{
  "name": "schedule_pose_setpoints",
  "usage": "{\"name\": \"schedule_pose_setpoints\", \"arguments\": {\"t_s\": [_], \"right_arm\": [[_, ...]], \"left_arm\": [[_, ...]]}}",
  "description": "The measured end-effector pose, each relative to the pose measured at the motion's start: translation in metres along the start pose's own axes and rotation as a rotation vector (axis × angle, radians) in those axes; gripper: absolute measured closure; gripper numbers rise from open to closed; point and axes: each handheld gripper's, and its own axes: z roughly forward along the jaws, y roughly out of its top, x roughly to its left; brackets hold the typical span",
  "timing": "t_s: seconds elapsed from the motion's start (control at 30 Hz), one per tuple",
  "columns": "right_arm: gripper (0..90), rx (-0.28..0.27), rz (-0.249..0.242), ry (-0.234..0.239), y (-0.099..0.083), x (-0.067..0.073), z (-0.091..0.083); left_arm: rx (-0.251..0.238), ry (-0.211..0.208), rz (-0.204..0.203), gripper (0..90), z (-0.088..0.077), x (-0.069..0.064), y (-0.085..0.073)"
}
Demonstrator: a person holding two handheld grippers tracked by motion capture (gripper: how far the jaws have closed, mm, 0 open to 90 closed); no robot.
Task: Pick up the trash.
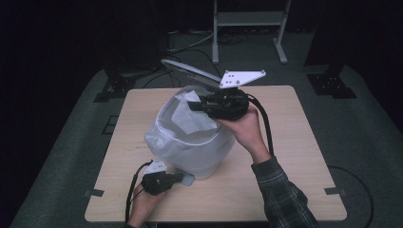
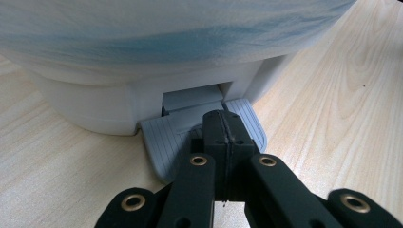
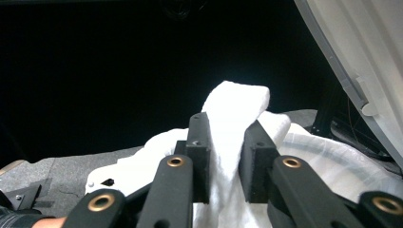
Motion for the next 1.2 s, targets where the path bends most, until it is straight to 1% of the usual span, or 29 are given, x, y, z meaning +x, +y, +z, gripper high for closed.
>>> {"name": "schedule_pose_setpoints", "arguments": {"t_s": [0.2,0.3,0.37,0.43,0.5,0.6,0.9,1.2], "right_arm": [[67.9,-0.004,-0.008,-0.004,0.000,0.003,-0.002],[63.2,-0.011,-0.009,-0.004,0.000,0.003,-0.004],[57.4,-0.012,-0.010,-0.011,0.000,0.004,-0.005],[55.9,-0.010,-0.013,-0.013,0.000,0.005,-0.006],[51.6,-0.014,-0.010,-0.016,0.000,0.006,-0.007],[49.4,-0.018,-0.006,-0.016,0.001,0.006,-0.009],[49.4,-0.019,0.001,-0.017,-0.003,0.007,-0.019],[49.5,-0.021,0.014,-0.039,-0.012,0.004,-0.035]], "left_arm": [[0.000,-0.001,-0.002,90.0,0.000,0.000,0.000],[0.000,-0.002,-0.003,90.0,0.000,0.000,0.000],[0.000,-0.002,-0.003,90.0,0.000,0.000,0.000],[0.000,-0.003,-0.003,90.0,0.000,0.000,0.000],[0.000,-0.003,-0.003,90.0,0.000,0.000,0.000],[0.000,-0.002,-0.004,90.0,0.000,0.000,0.000],[0.000,-0.001,-0.005,90.0,0.000,0.000,0.000],[0.000,-0.002,-0.006,90.0,0.000,0.000,0.000]]}}
